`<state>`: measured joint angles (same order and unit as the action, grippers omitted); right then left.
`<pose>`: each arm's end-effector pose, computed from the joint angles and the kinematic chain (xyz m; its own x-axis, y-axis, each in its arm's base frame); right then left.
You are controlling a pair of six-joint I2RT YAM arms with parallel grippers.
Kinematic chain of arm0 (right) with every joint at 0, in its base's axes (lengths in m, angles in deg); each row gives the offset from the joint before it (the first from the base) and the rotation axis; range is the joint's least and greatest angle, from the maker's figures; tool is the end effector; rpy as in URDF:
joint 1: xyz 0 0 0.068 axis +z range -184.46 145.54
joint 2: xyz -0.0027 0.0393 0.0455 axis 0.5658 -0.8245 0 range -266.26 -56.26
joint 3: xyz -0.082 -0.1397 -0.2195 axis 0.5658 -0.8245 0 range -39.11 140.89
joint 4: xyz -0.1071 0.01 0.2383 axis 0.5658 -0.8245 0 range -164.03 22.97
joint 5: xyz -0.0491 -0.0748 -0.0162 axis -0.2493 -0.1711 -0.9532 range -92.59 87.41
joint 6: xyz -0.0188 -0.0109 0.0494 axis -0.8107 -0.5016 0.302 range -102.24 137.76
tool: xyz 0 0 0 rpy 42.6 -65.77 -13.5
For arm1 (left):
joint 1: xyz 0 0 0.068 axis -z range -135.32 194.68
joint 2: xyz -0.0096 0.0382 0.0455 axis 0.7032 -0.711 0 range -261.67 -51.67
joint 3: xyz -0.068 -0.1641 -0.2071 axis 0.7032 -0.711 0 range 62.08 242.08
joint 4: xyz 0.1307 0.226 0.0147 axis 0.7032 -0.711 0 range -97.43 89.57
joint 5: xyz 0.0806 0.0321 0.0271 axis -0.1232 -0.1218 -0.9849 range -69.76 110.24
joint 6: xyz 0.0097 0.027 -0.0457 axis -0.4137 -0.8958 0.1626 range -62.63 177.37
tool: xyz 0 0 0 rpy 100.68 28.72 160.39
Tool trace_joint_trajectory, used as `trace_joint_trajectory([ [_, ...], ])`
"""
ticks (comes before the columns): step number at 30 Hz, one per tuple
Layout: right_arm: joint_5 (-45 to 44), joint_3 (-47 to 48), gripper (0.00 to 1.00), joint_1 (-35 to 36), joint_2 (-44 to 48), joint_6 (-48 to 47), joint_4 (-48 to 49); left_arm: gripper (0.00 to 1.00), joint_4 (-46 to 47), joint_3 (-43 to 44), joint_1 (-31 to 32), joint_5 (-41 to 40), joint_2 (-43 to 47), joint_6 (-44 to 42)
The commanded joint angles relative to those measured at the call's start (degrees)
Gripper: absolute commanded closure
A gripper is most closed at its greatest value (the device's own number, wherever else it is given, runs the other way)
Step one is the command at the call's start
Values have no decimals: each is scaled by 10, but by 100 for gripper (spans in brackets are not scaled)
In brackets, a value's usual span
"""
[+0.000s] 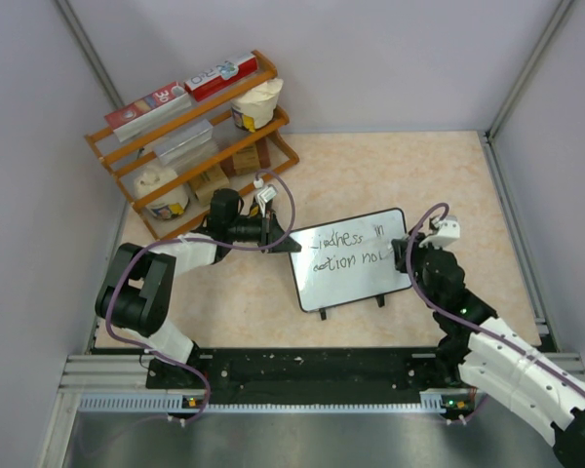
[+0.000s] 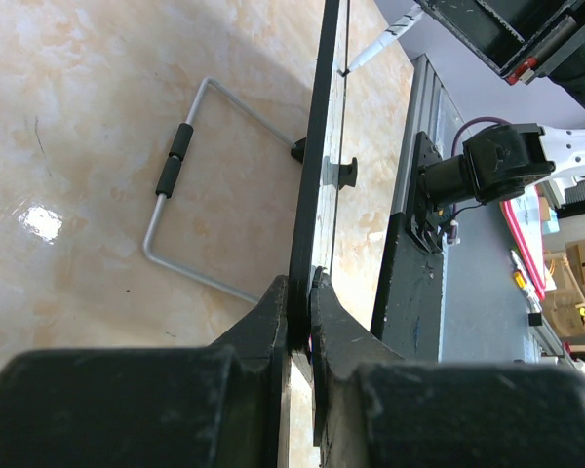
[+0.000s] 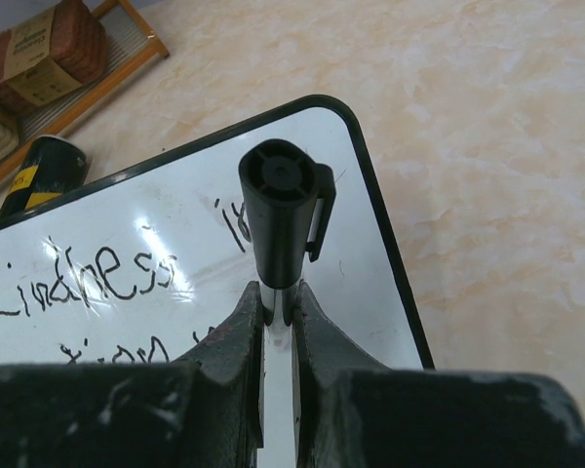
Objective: Write a sentence on the whiteboard
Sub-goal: Write on the whiteboard with the whiteboard.
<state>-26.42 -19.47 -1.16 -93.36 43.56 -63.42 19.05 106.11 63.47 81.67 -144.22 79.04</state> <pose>0.1455 0.0785 0.2309 -0.2560 0.3081 -0.9163 -0.0700 0.9395 0.3355 0.2916 -0.1322 0.1892 -0.7523 0.0694 -0.6551 0.6490 0.2488 -0.7189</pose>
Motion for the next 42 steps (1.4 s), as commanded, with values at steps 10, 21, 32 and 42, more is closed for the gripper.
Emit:
trace_joint_trajectory([
  [10,-23,7,100,-6,0,-1,-9,100,-38,-15,7,-59,-18,-78],
  [21,-7,49,100,-38,-33,-27,25,100,-38,-15,7,-59,-18,-79],
  [32,20,43,100,-44,-32,-15,25,100,-38,-15,7,-61,-18,-79],
  [42,20,-1,100,-44,4,5,-23,100,-39,-14,7,-60,-20,-79],
])
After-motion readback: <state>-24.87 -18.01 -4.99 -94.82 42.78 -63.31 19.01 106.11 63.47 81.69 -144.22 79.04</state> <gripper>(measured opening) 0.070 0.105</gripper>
